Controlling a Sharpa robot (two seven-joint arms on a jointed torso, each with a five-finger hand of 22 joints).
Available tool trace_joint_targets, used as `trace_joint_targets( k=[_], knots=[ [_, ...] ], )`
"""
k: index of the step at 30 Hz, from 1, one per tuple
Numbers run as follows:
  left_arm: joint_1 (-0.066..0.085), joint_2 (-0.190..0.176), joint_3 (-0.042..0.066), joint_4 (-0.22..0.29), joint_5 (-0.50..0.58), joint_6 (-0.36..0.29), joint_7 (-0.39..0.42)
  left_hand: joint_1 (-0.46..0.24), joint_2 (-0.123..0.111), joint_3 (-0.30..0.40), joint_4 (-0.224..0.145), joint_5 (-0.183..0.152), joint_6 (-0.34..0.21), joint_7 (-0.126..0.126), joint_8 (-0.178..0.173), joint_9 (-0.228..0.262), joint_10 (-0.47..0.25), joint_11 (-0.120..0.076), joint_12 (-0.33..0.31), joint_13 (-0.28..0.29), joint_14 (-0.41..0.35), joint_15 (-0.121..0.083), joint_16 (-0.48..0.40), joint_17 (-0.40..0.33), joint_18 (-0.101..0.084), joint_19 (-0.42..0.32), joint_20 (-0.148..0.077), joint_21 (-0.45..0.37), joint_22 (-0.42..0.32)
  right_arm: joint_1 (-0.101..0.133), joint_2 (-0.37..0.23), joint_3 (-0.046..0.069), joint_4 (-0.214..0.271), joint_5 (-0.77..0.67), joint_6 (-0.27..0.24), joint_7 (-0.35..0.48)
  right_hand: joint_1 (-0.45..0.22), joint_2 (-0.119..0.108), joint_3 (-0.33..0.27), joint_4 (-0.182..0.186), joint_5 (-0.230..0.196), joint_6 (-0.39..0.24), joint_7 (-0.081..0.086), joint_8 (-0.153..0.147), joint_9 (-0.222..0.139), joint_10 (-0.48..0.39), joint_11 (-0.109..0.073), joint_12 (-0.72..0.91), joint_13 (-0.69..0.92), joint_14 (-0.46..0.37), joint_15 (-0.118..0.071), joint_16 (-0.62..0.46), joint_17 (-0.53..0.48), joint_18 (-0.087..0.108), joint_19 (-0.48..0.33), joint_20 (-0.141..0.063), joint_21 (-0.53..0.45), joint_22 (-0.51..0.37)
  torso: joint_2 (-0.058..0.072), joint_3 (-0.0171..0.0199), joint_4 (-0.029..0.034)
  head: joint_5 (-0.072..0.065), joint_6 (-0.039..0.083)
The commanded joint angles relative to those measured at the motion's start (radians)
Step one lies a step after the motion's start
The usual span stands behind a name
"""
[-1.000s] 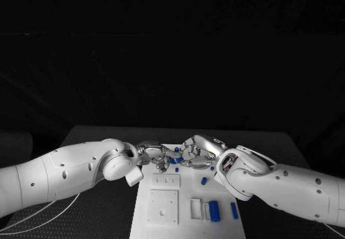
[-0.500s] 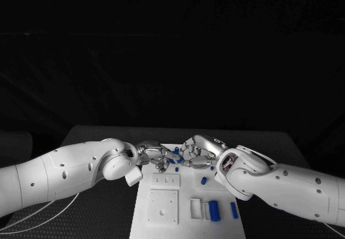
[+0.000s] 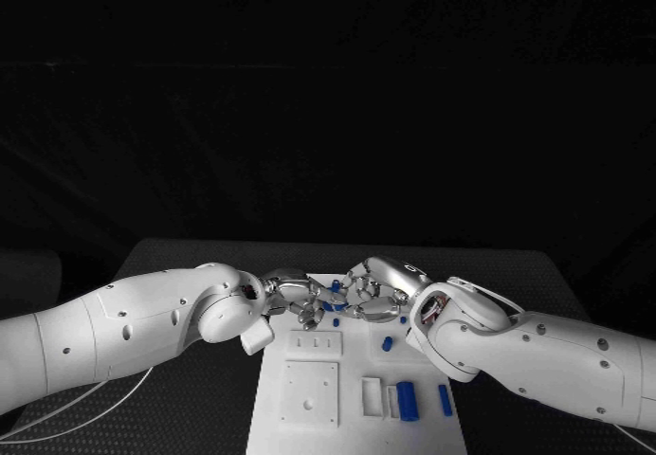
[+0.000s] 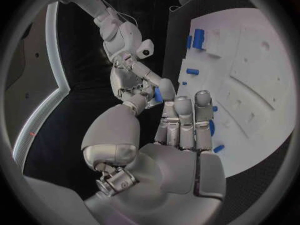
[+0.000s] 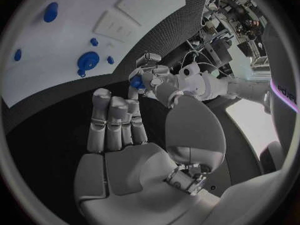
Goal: Assemble the parts on the task board
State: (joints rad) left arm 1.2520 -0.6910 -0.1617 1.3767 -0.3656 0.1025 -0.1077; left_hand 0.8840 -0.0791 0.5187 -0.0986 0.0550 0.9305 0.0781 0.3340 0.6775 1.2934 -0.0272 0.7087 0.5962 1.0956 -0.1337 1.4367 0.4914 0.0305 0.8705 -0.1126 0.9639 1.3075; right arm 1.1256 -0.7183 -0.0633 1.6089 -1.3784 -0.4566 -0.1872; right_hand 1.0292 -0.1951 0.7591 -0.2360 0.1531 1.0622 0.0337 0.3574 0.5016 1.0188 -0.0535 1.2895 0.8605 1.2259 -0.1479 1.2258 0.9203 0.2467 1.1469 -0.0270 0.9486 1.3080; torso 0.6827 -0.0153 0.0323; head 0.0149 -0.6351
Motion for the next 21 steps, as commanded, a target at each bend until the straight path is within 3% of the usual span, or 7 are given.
trace_joint_targets(
  k=[1,4,10,16,17,18,21],
  knots=[
    [0.001,0.003,0.000,0.001,-0.003,0.006,-0.008,-0.004,-0.008,0.000,0.009,-0.005,-0.007,0.003,0.008,-0.002,-0.002,-0.005,0.005,-0.002,0.001,-0.006,0.002,-0.002,0.006,0.007,-0.115,-0.007,0.012,-0.001,0.001,0.000,0.002,-0.013,0.010,-0.005,-0.013,0.000,0.004,0.003,0.005,0.050,0.017,0.048,0.097,0.008,0.000,-0.002,0.001,0.003,-0.004,-0.001,0.000,0.015,0.005,-0.002,0.004,0.016,0.000,0.0001,0.0005,0.000,-0.001],
    [0.001,0.003,0.000,0.000,-0.004,0.010,-0.008,0.000,-0.003,0.003,0.011,-0.005,-0.006,0.003,0.010,-0.004,-0.002,-0.006,0.005,-0.002,0.001,-0.006,0.002,-0.002,0.007,0.008,-0.116,-0.007,0.012,-0.001,0.000,0.000,0.002,-0.014,0.010,-0.009,-0.014,-0.001,0.005,0.004,0.007,0.050,0.017,0.048,0.098,0.008,0.000,-0.002,0.002,0.003,-0.004,-0.001,0.000,0.015,0.005,-0.002,0.005,0.016,0.000,0.0003,0.0006,0.000,-0.001],
    [0.001,0.001,0.000,0.000,-0.004,0.018,-0.004,0.051,0.049,0.022,-0.020,-0.003,0.000,-0.001,0.023,-0.008,0.000,-0.008,0.008,-0.004,0.002,-0.009,0.005,-0.002,0.007,0.008,-0.117,-0.005,0.016,-0.001,-0.002,0.000,0.001,-0.018,0.015,-0.015,-0.016,-0.002,0.005,0.004,0.010,0.051,0.017,0.048,0.099,0.009,-0.001,-0.003,0.002,0.004,-0.004,-0.001,0.000,0.015,0.006,-0.002,0.005,0.016,0.000,0.0000,-0.0002,0.000,-0.001],
    [0.001,0.002,0.000,-0.002,-0.004,0.019,0.000,0.057,0.054,0.023,-0.026,-0.003,0.001,-0.001,0.025,-0.009,0.000,-0.009,0.008,-0.004,0.002,-0.009,0.005,-0.002,0.006,0.007,-0.117,-0.004,0.016,-0.001,-0.001,0.000,0.001,-0.018,0.019,-0.015,-0.017,-0.002,0.005,0.005,0.011,0.051,0.017,0.048,0.099,0.009,-0.001,-0.003,0.002,0.004,-0.004,-0.001,0.000,0.015,0.006,-0.002,0.005,0.016,0.000,0.0004,0.0005,-0.001,-0.001],
    [0.001,0.002,0.000,-0.002,-0.004,0.020,0.001,0.085,0.078,0.036,-0.045,-0.001,0.008,-0.003,0.032,-0.008,0.001,-0.011,0.009,-0.004,0.003,-0.011,0.006,-0.002,0.008,0.007,-0.119,-0.004,0.017,-0.001,-0.001,0.000,0.001,-0.018,0.021,-0.016,-0.018,-0.003,0.005,0.005,0.012,0.051,0.017,0.048,0.100,0.009,-0.001,-0.003,0.002,0.004,-0.004,-0.001,0.000,0.015,0.006,-0.002,0.005,0.016,0.000,0.0003,0.0005,-0.001,-0.002],
    [0.001,0.002,0.000,-0.002,-0.004,0.019,0.002,0.091,0.087,0.038,-0.052,0.001,0.009,-0.003,0.034,-0.009,0.002,-0.011,0.010,-0.004,0.003,-0.012,0.006,-0.002,0.007,0.007,-0.118,-0.003,0.017,-0.001,-0.001,0.000,0.001,-0.018,0.022,-0.016,-0.018,-0.003,0.005,0.006,0.012,0.051,0.017,0.048,0.100,0.009,-0.001,-0.003,0.002,0.004,-0.004,-0.001,0.000,0.015,0.006,-0.002,0.005,0.016,0.000,0.0001,0.0004,-0.001,-0.001],
    [0.001,0.002,0.000,-0.002,-0.004,0.017,0.002,0.094,0.093,0.035,-0.060,0.001,0.009,-0.003,0.037,-0.010,0.003,-0.011,0.010,-0.005,0.003,-0.012,0.007,-0.001,0.005,0.007,-0.117,-0.002,0.018,-0.001,-0.001,0.000,0.001,-0.018,0.023,-0.016,-0.018,-0.003,0.005,0.006,0.013,0.051,0.017,0.048,0.100,0.009,-0.001,-0.003,0.002,0.004,-0.004,-0.001,0.000,0.015,0.006,-0.002,0.005,0.016,0.000,-0.0003,0.0003,-0.001,-0.001]
  ],
)
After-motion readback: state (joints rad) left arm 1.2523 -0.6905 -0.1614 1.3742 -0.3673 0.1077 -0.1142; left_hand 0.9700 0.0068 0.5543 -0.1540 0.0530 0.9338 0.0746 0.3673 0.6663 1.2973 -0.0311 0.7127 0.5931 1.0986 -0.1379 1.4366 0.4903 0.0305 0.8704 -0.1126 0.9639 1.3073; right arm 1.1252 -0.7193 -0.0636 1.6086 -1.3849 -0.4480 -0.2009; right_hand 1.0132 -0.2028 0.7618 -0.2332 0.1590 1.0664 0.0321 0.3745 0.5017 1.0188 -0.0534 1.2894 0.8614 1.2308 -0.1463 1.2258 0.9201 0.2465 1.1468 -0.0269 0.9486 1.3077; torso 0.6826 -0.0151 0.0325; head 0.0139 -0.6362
